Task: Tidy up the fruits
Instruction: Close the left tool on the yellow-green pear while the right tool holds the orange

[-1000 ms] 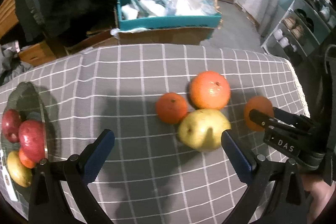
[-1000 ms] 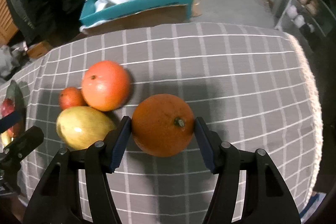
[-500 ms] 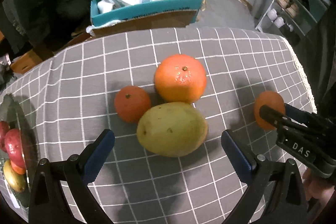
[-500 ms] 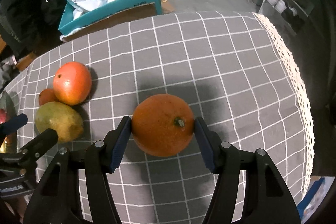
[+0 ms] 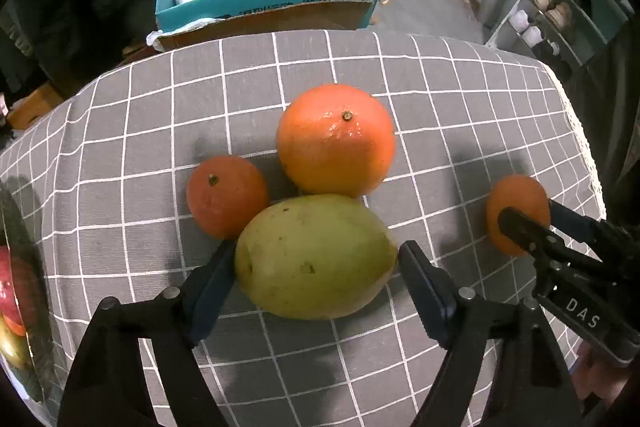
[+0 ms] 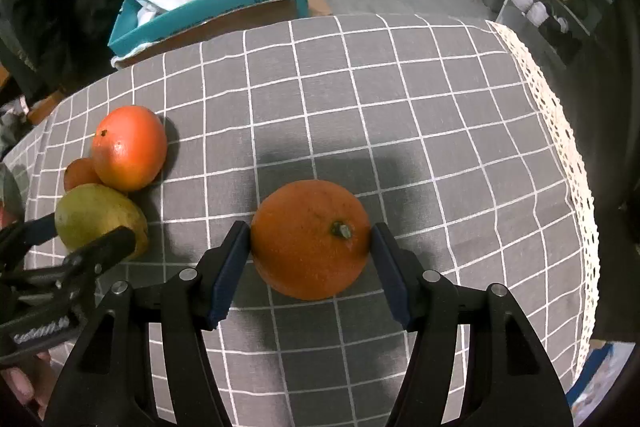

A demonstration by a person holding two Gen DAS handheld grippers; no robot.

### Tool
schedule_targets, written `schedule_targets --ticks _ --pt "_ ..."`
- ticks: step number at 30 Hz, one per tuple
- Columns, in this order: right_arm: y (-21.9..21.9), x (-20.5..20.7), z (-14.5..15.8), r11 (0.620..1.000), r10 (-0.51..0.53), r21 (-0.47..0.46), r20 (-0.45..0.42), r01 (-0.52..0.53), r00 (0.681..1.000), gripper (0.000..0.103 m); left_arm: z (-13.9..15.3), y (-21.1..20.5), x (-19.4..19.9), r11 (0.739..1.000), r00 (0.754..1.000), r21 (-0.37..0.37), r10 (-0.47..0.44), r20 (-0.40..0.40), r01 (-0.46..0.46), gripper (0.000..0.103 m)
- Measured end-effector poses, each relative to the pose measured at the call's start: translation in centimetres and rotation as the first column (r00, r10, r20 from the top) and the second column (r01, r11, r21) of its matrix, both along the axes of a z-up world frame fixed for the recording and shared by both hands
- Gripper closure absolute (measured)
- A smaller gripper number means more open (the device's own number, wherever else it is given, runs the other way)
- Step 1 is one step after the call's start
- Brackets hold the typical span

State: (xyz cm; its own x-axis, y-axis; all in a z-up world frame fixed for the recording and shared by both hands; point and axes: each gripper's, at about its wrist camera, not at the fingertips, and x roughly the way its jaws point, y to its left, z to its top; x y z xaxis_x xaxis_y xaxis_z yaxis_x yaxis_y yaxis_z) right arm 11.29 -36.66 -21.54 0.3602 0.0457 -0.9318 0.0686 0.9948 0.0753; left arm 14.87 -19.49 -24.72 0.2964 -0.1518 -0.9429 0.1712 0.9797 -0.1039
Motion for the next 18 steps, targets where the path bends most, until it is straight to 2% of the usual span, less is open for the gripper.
schedule_targets --ticks 11,18 --pt "0.2 -0.2 0.3 1.000 -0.010 0.002 0.016 0.009 1.000 0.042 0.4 0.6 -0.9 1.000 1.000 0.000 -0.015 0.027 0.015 0.024" --pt "1.0 -0.5 1.7 1.000 0.009 -0.013 0.048 -0.009 0.999 0.042 1.3 1.0 -1.8 1.000 0.999 -0.002 -0.021 0.043 0.021 0.030"
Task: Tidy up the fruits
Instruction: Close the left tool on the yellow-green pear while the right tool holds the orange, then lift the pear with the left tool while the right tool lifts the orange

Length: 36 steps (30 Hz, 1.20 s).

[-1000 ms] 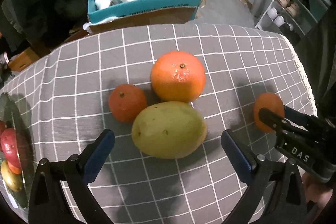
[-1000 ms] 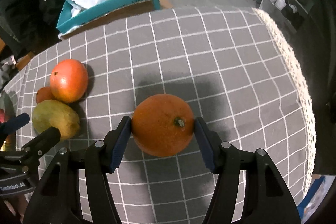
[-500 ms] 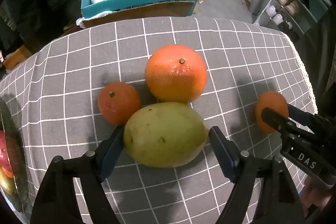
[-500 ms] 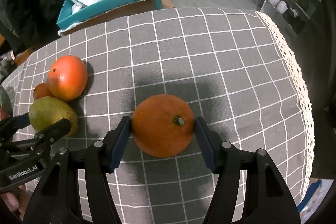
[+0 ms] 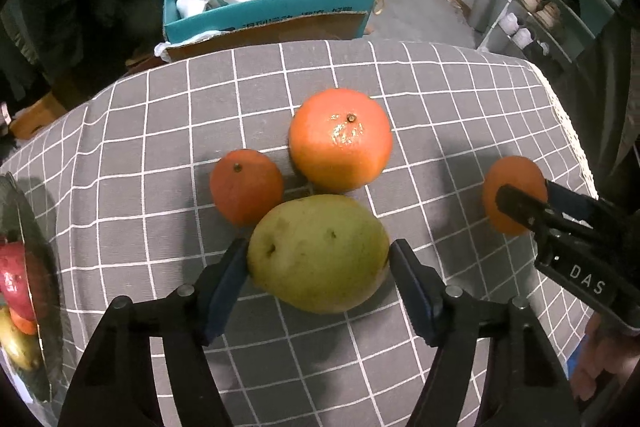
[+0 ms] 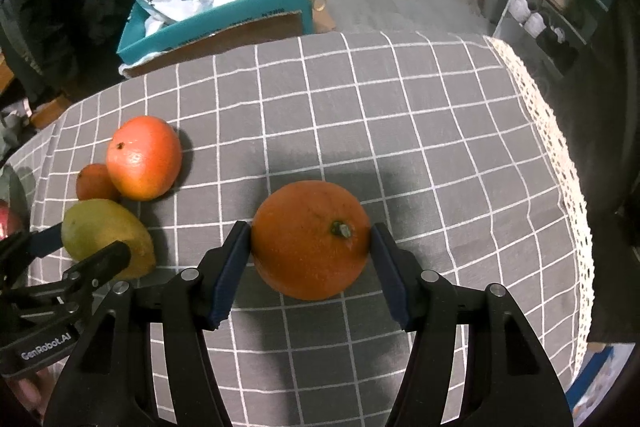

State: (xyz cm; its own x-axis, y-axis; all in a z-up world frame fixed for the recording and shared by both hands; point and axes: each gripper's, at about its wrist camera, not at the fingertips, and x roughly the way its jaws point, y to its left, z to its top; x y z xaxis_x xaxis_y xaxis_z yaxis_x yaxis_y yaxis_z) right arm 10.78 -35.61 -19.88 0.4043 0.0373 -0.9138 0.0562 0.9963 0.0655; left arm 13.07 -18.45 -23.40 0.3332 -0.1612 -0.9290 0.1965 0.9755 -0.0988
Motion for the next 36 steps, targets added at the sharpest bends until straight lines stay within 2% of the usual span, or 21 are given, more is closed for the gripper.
schedule_targets --ticks 11,16,21,26,28,31,36 --pt "1.4 -0.7 1.3 0.999 0.032 0.001 0.028 -0.032 0.999 0.042 0.6 1.8 -1.7 1.000 1.000 -0.004 0.013 0.012 -0.013 0.034" --pt "2.3 -1.2 2.2 0.998 0.056 -0.003 0.050 -0.056 0.997 0.042 1.4 2.7 -2.5 1.000 0.999 -0.015 0.024 0.033 -0.024 0.042" --pt "3.2 -1.5 2.7 0.997 0.081 -0.014 0.059 -0.080 0.995 0.042 1.6 3.0 -2.7 1.000 0.999 -0.024 0.010 0.034 -0.009 0.044" --pt "3.6 -1.6 2.4 0.996 0.089 -0.008 0.045 -0.088 0.995 0.042 1.4 3.3 -2.6 1.000 0.999 -0.018 0.014 0.030 -0.014 0.041" --pt "3.7 -1.6 2.3 0.996 0.092 -0.009 0.043 -0.091 0.995 0.042 1.0 3.5 -2.5 1.000 1.000 0.003 0.025 0.015 -0.025 0.035" --pt "3.5 -1.6 2.2 0.996 0.086 -0.003 0.038 -0.086 0.996 0.042 0.0 4.0 -2.2 0.999 0.999 -0.009 0.044 -0.012 -0.044 0.027" --pt "3.1 -1.5 1.8 0.997 0.075 0.010 0.030 -0.075 0.997 0.042 -0.8 4.0 -2.0 0.998 0.998 -0.045 0.043 -0.034 -0.045 0.026"
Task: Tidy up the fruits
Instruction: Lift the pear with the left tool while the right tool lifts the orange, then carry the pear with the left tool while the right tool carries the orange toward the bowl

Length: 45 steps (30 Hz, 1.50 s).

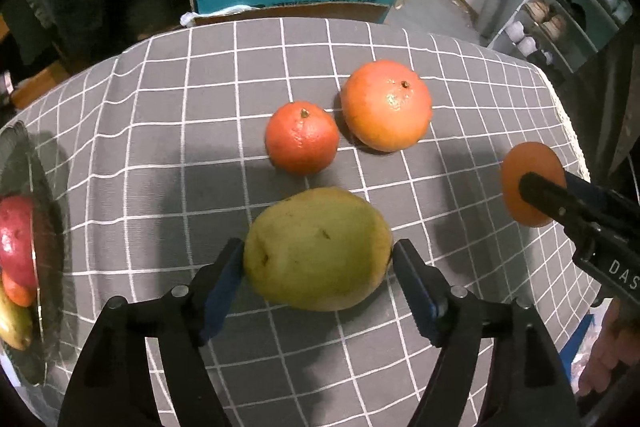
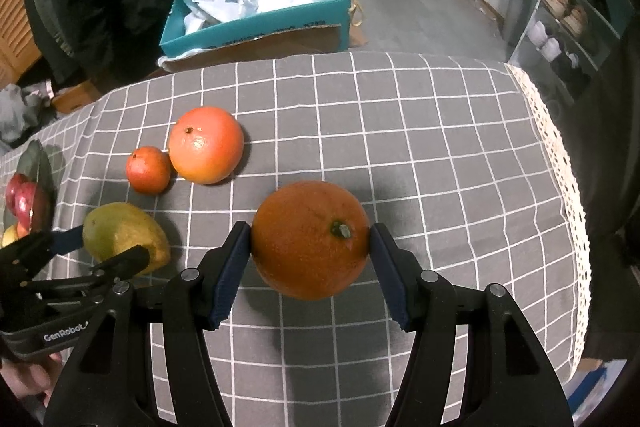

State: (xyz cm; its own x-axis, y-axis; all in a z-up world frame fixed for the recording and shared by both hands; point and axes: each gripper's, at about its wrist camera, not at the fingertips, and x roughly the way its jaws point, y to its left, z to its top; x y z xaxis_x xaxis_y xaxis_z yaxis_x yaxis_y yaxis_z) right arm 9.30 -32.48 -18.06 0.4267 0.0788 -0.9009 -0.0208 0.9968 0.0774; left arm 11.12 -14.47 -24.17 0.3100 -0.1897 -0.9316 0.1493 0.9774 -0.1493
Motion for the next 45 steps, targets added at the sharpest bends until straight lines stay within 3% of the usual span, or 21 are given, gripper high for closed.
schedule_targets --ticks 10,22,45 --pt "-0.3 0.2 -0.6 1.000 -0.007 0.006 -0.013 0.007 1.000 0.042 -1.5 -0.7 0.5 1.000 1.000 -0.009 -0.023 -0.016 0.023 0.028" --pt "0.0 0.1 -0.3 1.000 0.000 0.000 0.001 0.000 1.000 0.042 -0.9 -1.2 -0.6 0.999 0.999 0.028 -0.047 0.010 0.046 0.029" --pt "2.7 -1.6 5.9 0.997 0.070 -0.031 0.143 -0.066 0.987 0.042 8.8 3.2 -3.0 0.999 0.976 0.035 0.030 0.214 -0.039 0.029"
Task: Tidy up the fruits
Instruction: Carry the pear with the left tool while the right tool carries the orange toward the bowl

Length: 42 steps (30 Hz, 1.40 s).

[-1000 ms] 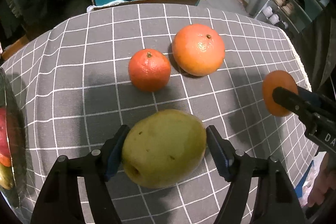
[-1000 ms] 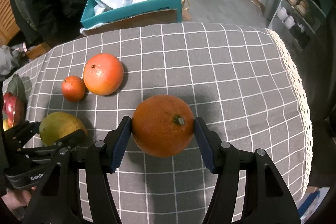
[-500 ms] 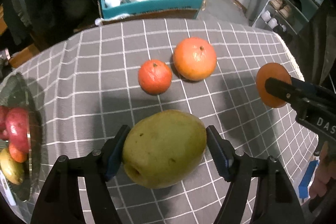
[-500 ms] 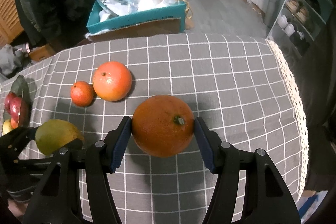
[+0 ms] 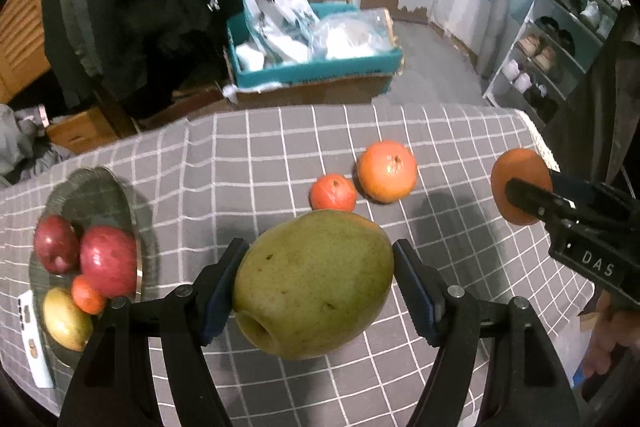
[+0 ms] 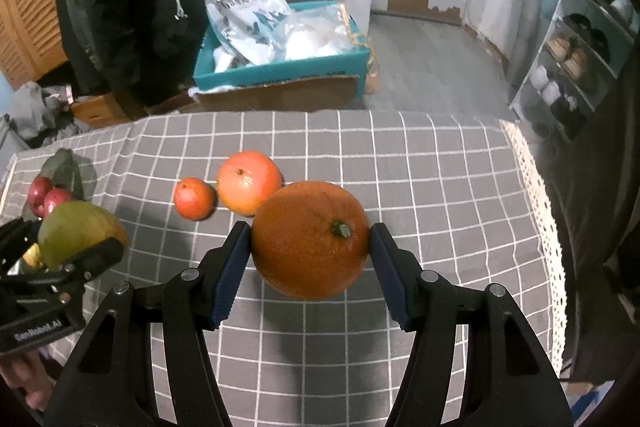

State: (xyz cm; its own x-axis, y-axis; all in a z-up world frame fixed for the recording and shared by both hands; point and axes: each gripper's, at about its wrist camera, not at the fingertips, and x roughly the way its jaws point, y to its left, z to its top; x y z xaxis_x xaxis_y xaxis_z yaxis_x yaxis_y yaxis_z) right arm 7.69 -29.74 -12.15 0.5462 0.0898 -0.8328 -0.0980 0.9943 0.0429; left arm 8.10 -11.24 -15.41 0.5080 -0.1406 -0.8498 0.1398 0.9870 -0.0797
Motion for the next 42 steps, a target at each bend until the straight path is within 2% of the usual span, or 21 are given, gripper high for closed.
schedule_targets --ticks 11,19,27,42 --pt "2.6 -1.6 3.4 0.998 0.066 -0.010 0.072 -0.065 0.995 0.042 4.4 2.7 -1.5 0.999 0.996 -0.022 0.029 0.083 -0.027 0.028" --pt "5.2 -2.3 5.6 0.993 0.116 -0.007 0.115 -0.116 0.987 0.042 6.3 5.5 -2.5 0.997 0.990 -0.030 0.069 0.126 -0.066 0.028" --pt "8.2 -2.4 7.2 0.985 0.171 -0.007 0.147 -0.172 0.974 0.042 7.2 8.7 -3.6 0.993 0.982 -0.035 0.118 0.150 -0.115 0.028" --pt "14.7 -1.7 7.9 0.959 0.280 0.001 0.151 -0.283 0.948 0.042 7.5 15.0 -4.6 0.971 0.958 -0.052 0.237 0.161 -0.232 0.028"
